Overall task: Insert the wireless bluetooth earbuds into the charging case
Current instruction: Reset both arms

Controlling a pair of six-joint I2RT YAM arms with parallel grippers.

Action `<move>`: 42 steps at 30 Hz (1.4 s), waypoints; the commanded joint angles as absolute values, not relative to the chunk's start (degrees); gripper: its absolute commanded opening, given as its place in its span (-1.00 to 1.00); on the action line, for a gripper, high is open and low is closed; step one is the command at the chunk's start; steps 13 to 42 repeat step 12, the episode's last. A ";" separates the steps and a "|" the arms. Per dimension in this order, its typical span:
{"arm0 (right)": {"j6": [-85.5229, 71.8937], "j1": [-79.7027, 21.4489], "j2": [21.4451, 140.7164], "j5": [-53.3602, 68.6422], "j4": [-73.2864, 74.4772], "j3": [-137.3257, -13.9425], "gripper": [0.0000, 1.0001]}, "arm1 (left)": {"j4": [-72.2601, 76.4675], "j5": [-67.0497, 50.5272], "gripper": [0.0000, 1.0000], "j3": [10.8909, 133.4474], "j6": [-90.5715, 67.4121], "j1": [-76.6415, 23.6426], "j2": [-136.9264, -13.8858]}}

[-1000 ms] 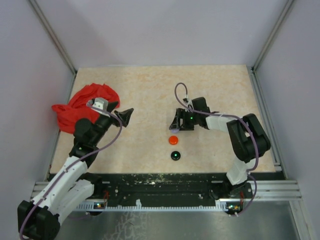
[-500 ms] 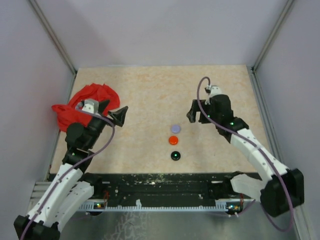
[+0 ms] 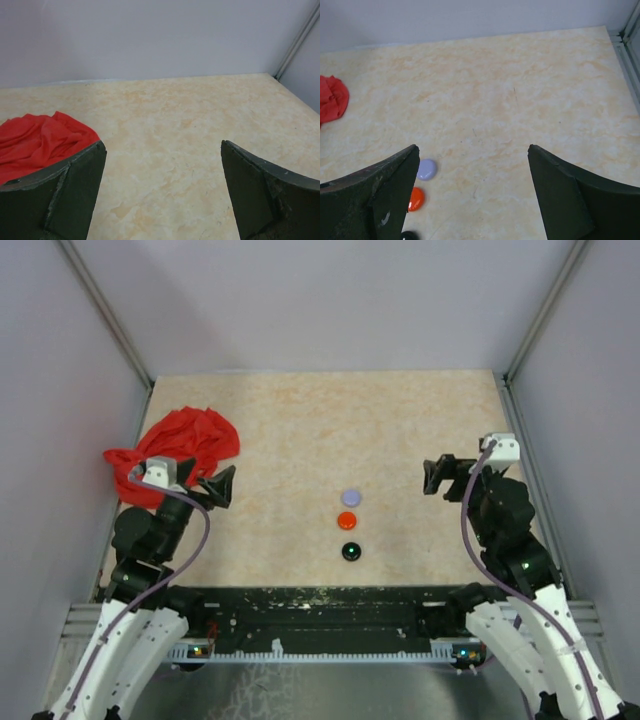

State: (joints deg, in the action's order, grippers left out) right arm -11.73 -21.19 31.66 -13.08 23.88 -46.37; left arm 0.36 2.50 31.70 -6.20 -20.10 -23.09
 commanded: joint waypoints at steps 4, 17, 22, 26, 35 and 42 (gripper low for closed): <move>-9.42 -20.93 25.85 -18.42 19.94 -42.89 0.80 | -3.98 5.81 1.00 29.87 -5.70 -19.78 -19.55; -9.00 -20.92 25.89 -18.49 19.78 -42.76 0.82 | -4.55 5.29 1.00 29.83 -5.48 -19.77 -19.75; -9.00 -20.92 25.89 -18.49 19.78 -42.76 0.82 | -4.55 5.29 1.00 29.83 -5.48 -19.77 -19.75; -9.00 -20.92 25.89 -18.49 19.78 -42.76 0.82 | -4.55 5.29 1.00 29.83 -5.48 -19.77 -19.75; -9.00 -20.92 25.89 -18.49 19.78 -42.76 0.82 | -4.55 5.29 1.00 29.83 -5.48 -19.77 -19.75; -9.00 -20.92 25.89 -18.49 19.78 -42.76 0.82 | -4.55 5.29 1.00 29.83 -5.48 -19.77 -19.75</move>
